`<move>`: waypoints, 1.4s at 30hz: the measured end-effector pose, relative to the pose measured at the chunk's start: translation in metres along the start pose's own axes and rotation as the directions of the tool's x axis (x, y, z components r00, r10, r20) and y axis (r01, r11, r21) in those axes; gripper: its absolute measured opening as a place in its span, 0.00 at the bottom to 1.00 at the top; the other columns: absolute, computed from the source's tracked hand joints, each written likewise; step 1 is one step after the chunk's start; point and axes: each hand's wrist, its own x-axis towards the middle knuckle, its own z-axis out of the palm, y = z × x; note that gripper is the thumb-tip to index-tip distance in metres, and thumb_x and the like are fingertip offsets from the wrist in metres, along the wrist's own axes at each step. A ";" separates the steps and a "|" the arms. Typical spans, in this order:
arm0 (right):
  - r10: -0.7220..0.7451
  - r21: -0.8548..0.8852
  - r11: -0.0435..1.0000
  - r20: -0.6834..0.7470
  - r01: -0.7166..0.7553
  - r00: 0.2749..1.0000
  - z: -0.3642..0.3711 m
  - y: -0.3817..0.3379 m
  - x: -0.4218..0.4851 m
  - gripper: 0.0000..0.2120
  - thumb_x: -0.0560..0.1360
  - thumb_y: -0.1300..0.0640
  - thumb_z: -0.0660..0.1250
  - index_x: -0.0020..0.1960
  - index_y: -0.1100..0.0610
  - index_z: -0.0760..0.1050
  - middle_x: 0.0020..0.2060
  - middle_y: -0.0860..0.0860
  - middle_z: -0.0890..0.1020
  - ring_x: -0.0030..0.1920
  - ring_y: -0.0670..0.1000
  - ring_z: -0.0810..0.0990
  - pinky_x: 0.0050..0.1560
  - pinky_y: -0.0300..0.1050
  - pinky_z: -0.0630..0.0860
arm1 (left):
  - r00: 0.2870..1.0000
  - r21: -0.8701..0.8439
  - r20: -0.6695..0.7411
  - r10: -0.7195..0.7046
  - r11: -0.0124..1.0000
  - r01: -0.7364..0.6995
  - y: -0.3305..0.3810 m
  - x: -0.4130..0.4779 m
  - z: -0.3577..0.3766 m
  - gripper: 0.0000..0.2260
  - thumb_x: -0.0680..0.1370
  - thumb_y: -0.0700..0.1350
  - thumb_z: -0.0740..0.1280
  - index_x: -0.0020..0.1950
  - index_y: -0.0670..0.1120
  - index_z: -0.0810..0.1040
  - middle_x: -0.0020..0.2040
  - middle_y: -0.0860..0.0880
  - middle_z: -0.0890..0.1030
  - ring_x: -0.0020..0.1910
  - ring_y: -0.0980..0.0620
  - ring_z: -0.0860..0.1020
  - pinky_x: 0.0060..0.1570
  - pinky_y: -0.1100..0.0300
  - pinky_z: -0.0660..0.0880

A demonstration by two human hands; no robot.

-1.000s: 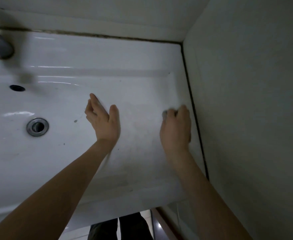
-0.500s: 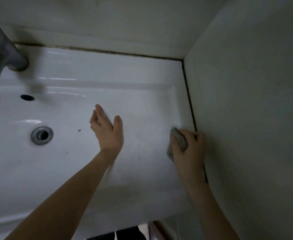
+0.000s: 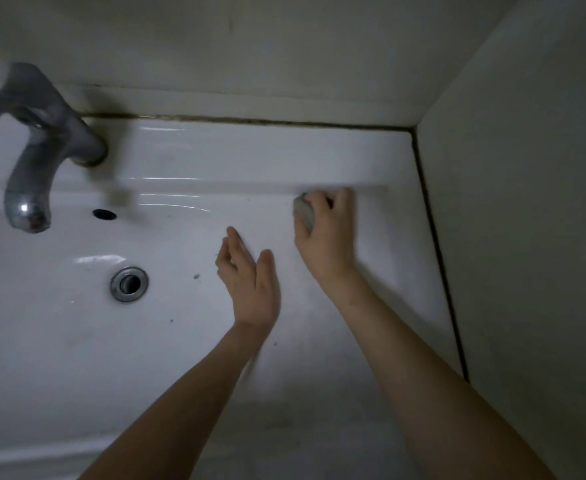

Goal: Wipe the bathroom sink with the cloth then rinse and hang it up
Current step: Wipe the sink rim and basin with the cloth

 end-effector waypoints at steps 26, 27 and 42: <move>0.077 -0.062 0.994 -0.132 -0.085 0.988 -0.047 0.040 -0.076 0.10 0.76 0.58 0.66 0.55 0.61 0.77 0.49 0.58 0.70 0.45 0.59 0.74 0.48 0.56 0.76 | 0.998 -0.071 0.010 -0.064 0.995 0.064 -0.005 0.002 0.000 0.27 0.82 0.48 0.55 0.79 0.54 0.49 0.74 0.47 0.54 0.74 0.49 0.53 0.69 0.61 0.49; 0.075 -0.070 0.994 -0.131 -0.084 0.989 -0.037 0.030 -0.083 0.09 0.76 0.59 0.66 0.54 0.61 0.78 0.48 0.59 0.71 0.45 0.59 0.74 0.47 0.56 0.76 | 0.998 -0.060 0.006 -0.057 0.997 0.057 -0.006 0.002 0.000 0.27 0.82 0.49 0.55 0.79 0.53 0.49 0.74 0.47 0.54 0.74 0.49 0.54 0.69 0.60 0.49; 0.146 -0.038 0.989 0.098 -0.143 0.984 -0.050 0.009 -0.153 0.13 0.76 0.57 0.65 0.59 0.58 0.74 0.54 0.59 0.69 0.52 0.59 0.71 0.53 0.51 0.71 | 0.998 -0.067 -0.010 -0.059 0.996 0.058 -0.007 0.002 0.000 0.28 0.80 0.50 0.56 0.79 0.51 0.51 0.73 0.45 0.57 0.72 0.49 0.57 0.68 0.62 0.52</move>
